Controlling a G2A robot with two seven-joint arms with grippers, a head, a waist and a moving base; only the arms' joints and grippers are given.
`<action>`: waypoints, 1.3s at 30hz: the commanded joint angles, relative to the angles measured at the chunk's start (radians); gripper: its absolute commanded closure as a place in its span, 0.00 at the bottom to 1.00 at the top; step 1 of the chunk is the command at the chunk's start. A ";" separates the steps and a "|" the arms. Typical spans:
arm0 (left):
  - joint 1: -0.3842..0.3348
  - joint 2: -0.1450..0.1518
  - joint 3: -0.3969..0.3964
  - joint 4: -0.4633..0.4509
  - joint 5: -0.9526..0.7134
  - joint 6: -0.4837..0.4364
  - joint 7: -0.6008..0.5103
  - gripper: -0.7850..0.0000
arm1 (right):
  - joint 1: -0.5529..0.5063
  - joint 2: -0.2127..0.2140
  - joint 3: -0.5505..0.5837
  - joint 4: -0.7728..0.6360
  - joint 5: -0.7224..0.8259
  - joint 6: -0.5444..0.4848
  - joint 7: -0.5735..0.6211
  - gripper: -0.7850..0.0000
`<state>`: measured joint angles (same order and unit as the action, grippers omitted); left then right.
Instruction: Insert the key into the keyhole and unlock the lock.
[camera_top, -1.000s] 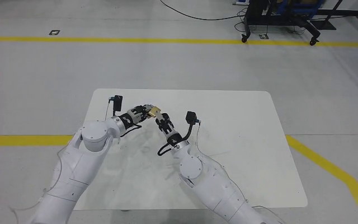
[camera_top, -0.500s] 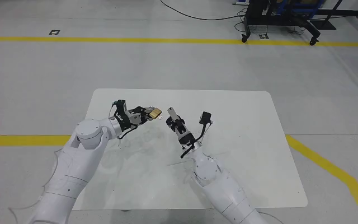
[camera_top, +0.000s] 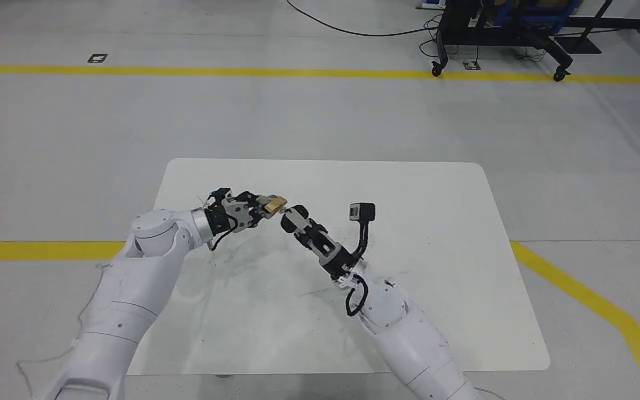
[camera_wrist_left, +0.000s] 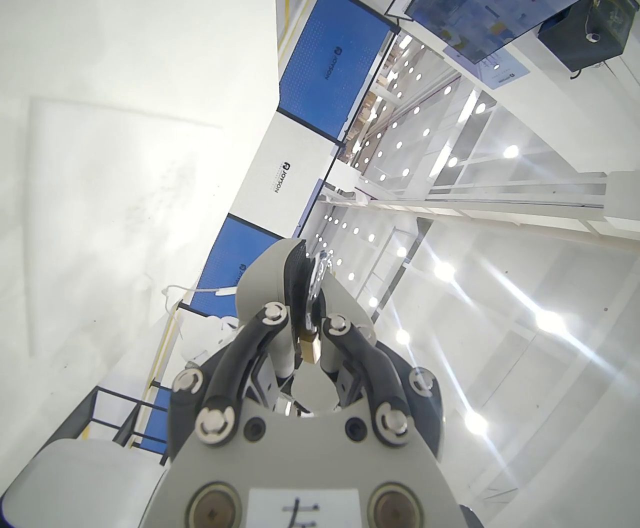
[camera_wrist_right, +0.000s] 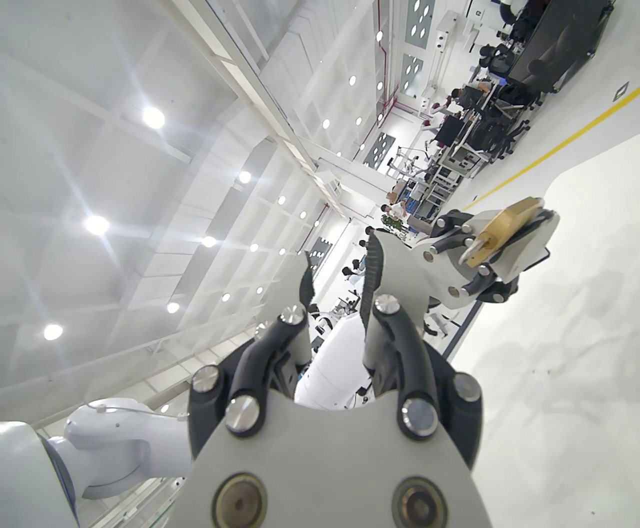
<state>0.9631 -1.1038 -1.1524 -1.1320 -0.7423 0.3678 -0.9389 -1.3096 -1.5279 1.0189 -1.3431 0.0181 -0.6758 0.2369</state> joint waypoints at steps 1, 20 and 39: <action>-0.004 -0.001 0.005 0.008 -0.001 0.000 -0.013 1.00 | 0.020 -0.004 -0.006 0.034 0.016 -0.012 -0.009 1.00; -0.029 -0.011 0.027 0.050 -0.022 0.000 -0.053 1.00 | 0.119 -0.036 -0.063 0.193 -0.171 0.046 -0.232 1.00; 0.041 0.002 -0.046 -0.065 0.040 -0.235 0.032 1.00 | 0.013 0.029 0.034 0.022 0.503 0.214 0.450 0.00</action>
<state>1.0013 -1.1027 -1.1965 -1.1913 -0.7054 0.1402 -0.9074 -1.3010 -1.5023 1.0454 -1.3275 0.4668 -0.5118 0.6214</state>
